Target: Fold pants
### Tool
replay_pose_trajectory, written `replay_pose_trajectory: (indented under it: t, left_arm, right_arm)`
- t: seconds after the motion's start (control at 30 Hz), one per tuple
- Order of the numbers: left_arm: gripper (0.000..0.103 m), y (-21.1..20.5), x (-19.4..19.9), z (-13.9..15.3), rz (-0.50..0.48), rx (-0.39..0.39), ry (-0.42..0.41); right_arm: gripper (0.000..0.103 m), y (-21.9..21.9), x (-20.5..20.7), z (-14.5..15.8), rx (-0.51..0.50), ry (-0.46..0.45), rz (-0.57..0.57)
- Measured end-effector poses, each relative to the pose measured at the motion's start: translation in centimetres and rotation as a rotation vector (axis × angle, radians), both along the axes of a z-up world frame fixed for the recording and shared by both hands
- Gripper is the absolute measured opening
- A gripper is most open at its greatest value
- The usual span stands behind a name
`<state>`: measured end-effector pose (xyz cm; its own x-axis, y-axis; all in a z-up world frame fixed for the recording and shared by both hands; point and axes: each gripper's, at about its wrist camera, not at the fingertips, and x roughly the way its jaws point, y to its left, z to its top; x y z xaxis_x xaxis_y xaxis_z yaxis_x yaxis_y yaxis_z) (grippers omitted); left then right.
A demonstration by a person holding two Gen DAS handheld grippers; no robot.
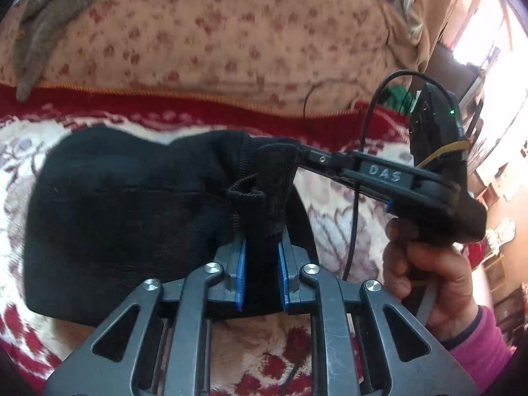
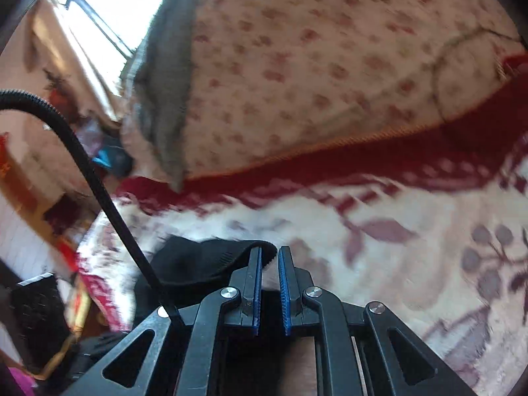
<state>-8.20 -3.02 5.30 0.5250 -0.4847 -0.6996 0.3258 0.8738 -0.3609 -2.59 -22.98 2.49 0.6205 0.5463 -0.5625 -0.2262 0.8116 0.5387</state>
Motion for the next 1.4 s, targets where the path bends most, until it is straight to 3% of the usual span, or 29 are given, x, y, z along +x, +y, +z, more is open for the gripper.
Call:
replay_pose_trajectory:
  t: [0.07, 0.13, 0.17, 0.27, 0.4, 0.63, 0.8, 0.97, 1.13, 1.17, 1.33, 1.37, 1.4]
  left_arm:
    - [0.027, -0.1, -0.3, 0.4, -0.016, 0.001, -0.008]
    - [0.046, -0.2, -0.6, 1.3, -0.087, -0.085, 0.012]
    - [0.048, -0.2, -0.8, 1.9, -0.101, -0.101, 0.009]
    - [0.049, -0.1, -2.1, 3.7, -0.123, -0.066, -0.074]
    - [0.049, 2.8, -2.8, 4.8, -0.094, -0.041, -0.096]
    - [0.049, 9.7, -1.5, 2.8, 0.106, 0.097, -0.114]
    - [0.049, 13.0, -0.3, 0.9, 0.222, 0.071, -0.065]
    - [0.049, 13.4, 0.2, -0.1, 0.225, 0.036, -0.037]
    - [0.049, 12.4, 0.4, -0.5, 0.221, 0.055, -0.037]
    - [0.049, 12.4, 0.4, -0.3, 0.219, 0.049, -0.038]
    - [0.052, 11.6, 0.6, -0.3, 0.207, 0.063, -0.048]
    - [0.055, 11.4, 0.7, -0.4, 0.204, 0.069, -0.051]
    - [0.059, 11.1, 0.8, -0.5, 0.203, 0.073, -0.053]
  right_arm:
    - [0.012, -0.9, 0.0, -1.1, 0.03, 0.031, -0.037]
    - [0.021, -2.5, -0.5, -1.6, 0.083, 0.047, -0.1]
    - [0.029, -3.0, -0.9, -1.7, 0.117, 0.049, -0.115]
    - [0.032, -4.1, -2.1, -0.8, 0.199, 0.035, -0.123]
    - [0.049, -2.8, -3.9, 1.2, 0.172, 0.02, -0.079]
    - [0.049, 1.5, -6.5, 0.5, 0.047, 0.061, 0.011]
    - [0.049, 2.8, -6.3, 0.1, 0.077, 0.075, 0.01]
    - [0.05, 2.6, -6.8, 0.2, 0.078, 0.094, 0.005]
    - [0.052, 1.9, -7.6, 0.0, 0.162, 0.105, 0.012]
    - [0.056, 1.7, -7.7, 0.0, 0.189, 0.106, 0.021]
    - [0.059, 2.5, -7.2, -0.8, 0.189, 0.126, 0.032]
    - [0.051, 2.7, -7.1, -0.8, 0.196, 0.105, 0.033]
    - [0.037, 3.0, -6.9, -0.9, 0.195, 0.086, 0.028]
